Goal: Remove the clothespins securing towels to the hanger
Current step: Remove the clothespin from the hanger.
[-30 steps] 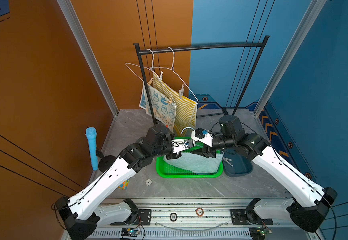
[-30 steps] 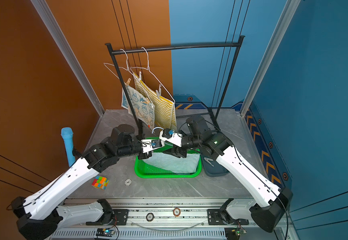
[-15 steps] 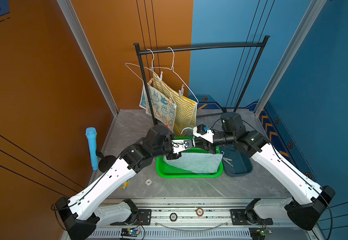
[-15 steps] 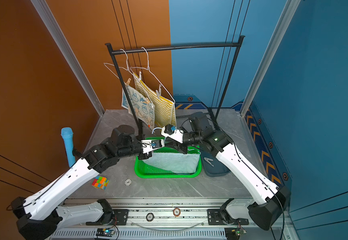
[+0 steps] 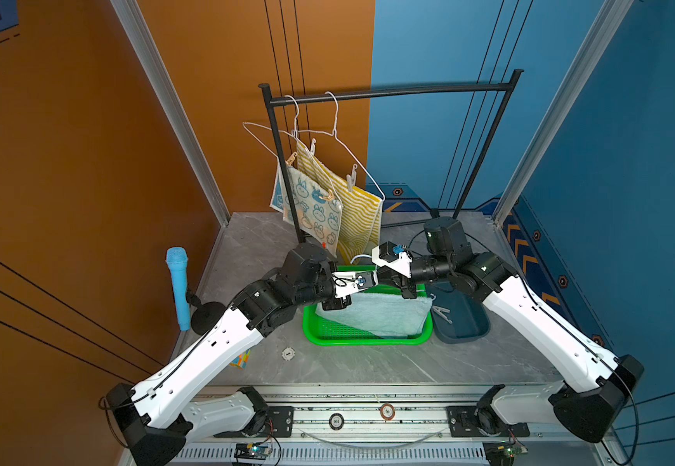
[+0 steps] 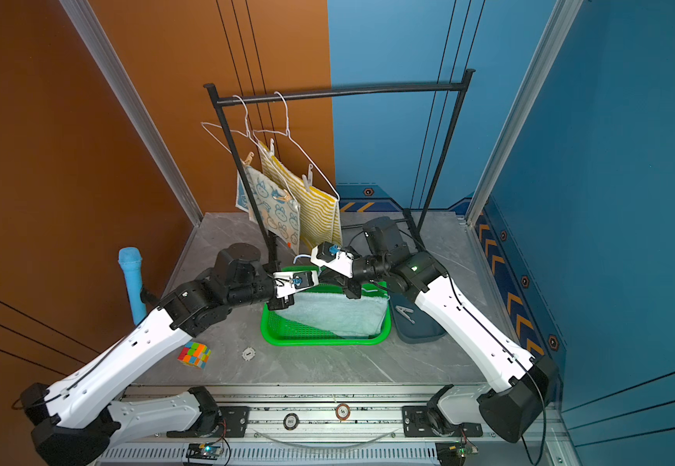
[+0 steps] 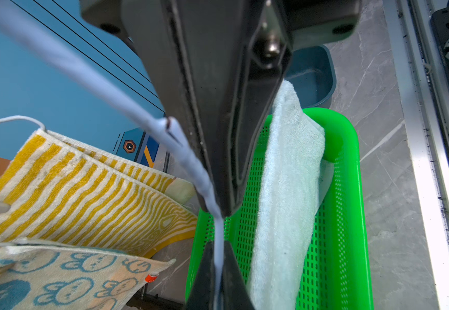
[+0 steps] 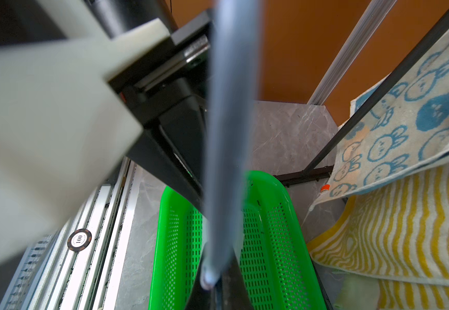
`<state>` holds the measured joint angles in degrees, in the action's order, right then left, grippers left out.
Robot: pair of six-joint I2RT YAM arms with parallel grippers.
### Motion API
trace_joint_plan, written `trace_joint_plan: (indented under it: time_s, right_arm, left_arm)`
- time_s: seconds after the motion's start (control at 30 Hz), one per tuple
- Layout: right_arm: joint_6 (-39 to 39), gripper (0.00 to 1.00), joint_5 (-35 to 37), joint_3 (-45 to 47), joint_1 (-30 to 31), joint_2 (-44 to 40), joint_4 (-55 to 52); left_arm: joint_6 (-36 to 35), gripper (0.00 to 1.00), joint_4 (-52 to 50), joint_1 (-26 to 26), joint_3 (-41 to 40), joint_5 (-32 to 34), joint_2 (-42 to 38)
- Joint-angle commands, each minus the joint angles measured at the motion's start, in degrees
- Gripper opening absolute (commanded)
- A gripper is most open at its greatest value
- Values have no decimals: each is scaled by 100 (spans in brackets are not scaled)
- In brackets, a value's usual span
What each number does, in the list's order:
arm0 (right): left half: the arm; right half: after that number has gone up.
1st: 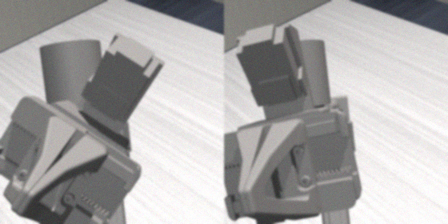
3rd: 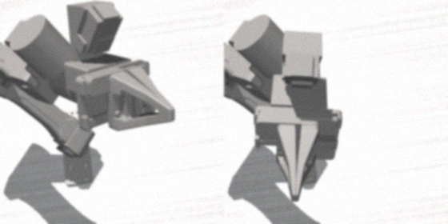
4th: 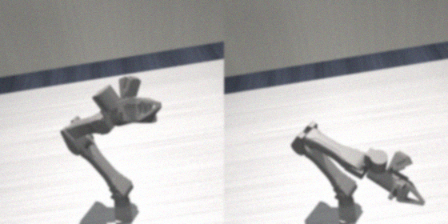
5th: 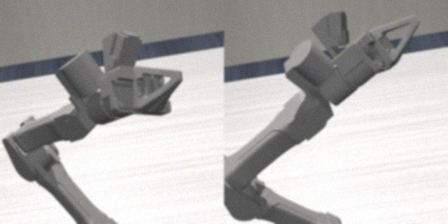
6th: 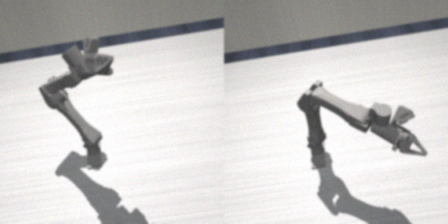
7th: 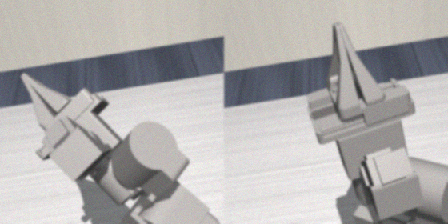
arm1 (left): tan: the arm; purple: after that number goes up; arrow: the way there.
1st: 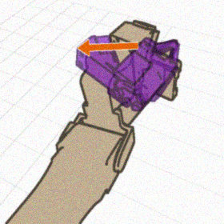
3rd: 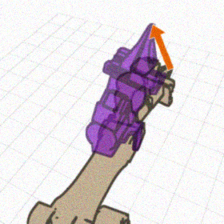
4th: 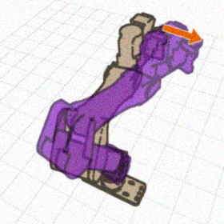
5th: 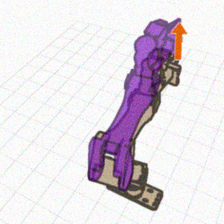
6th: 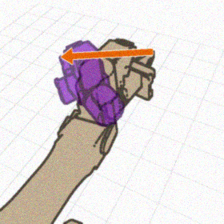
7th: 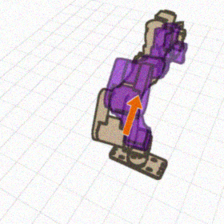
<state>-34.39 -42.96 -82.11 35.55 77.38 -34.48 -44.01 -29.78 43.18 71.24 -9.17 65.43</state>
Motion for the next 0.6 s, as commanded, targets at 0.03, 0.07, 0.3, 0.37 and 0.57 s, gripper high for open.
trace_joint_plan:
  time_s: [0.03,0.07,0.3,0.37,0.57]
  right_arm:
    - [-124,0,102,29,30,-75,157]
    - [-152,0,187,70,42,-111,200]
    - [-468,0,877,380,257,-434,399]
    - [-547,0,1090,484,341,-540,495]
    - [-863,0,2080,853,802,-890,850]
  left_arm:
    - [237,0,314,12,-33,-111,-142]
    - [279,2,326,-2,-36,-120,-160]
    - [974,41,333,-534,-83,-699,-484]
    - [1219,47,308,-837,-69,-1060,-639]
    - [2078,59,294,-2172,27,-2234,-1081]
